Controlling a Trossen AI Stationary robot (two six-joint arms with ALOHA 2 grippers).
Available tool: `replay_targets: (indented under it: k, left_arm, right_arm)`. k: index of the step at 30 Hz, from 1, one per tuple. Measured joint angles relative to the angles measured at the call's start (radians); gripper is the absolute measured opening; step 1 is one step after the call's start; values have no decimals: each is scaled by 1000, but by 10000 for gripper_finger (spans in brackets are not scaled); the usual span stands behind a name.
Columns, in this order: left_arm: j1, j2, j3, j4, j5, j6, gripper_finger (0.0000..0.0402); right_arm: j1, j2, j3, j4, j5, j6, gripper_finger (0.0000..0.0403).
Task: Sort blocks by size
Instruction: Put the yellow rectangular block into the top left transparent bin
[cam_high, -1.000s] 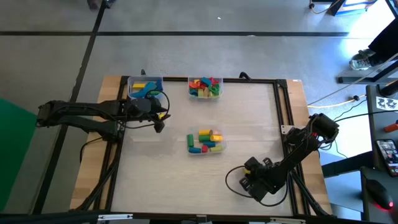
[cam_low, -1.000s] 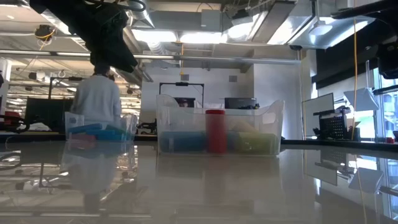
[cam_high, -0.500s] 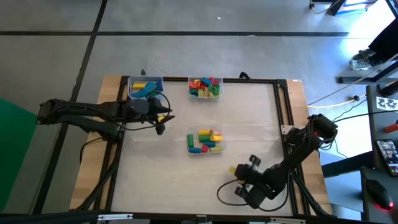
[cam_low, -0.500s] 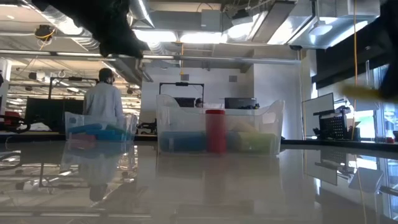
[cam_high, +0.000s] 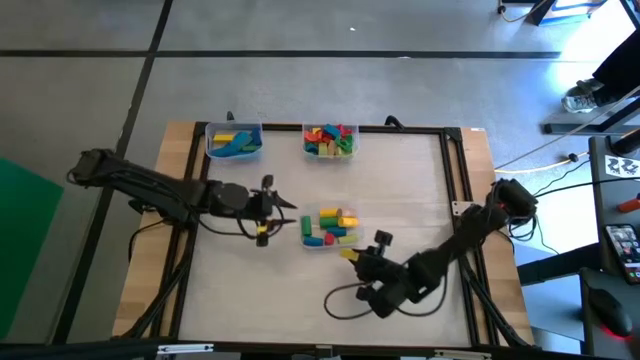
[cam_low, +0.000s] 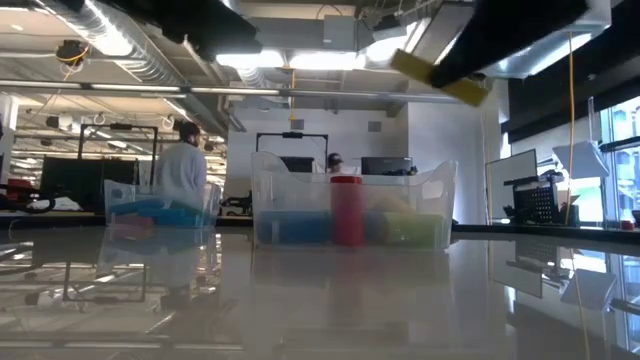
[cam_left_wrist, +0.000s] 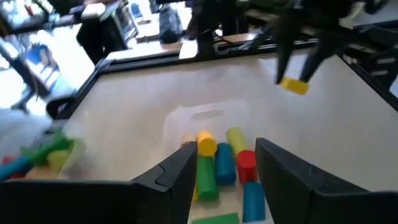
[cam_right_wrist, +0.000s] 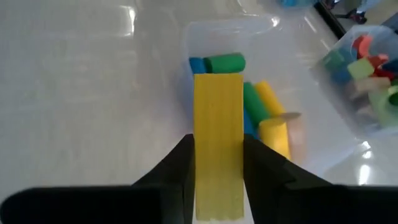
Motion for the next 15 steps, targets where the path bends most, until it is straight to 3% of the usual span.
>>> replay_targets:
  k: [7,15]
  left_arm:
    - [-56,130,0,164,0,153,157]
    - [-105,245,5,305,0,170,160]
  right_arm:
    - [-93,0,0,154,-26,-228,98]
    - [-163,-2,1,292,-70,-401,99]
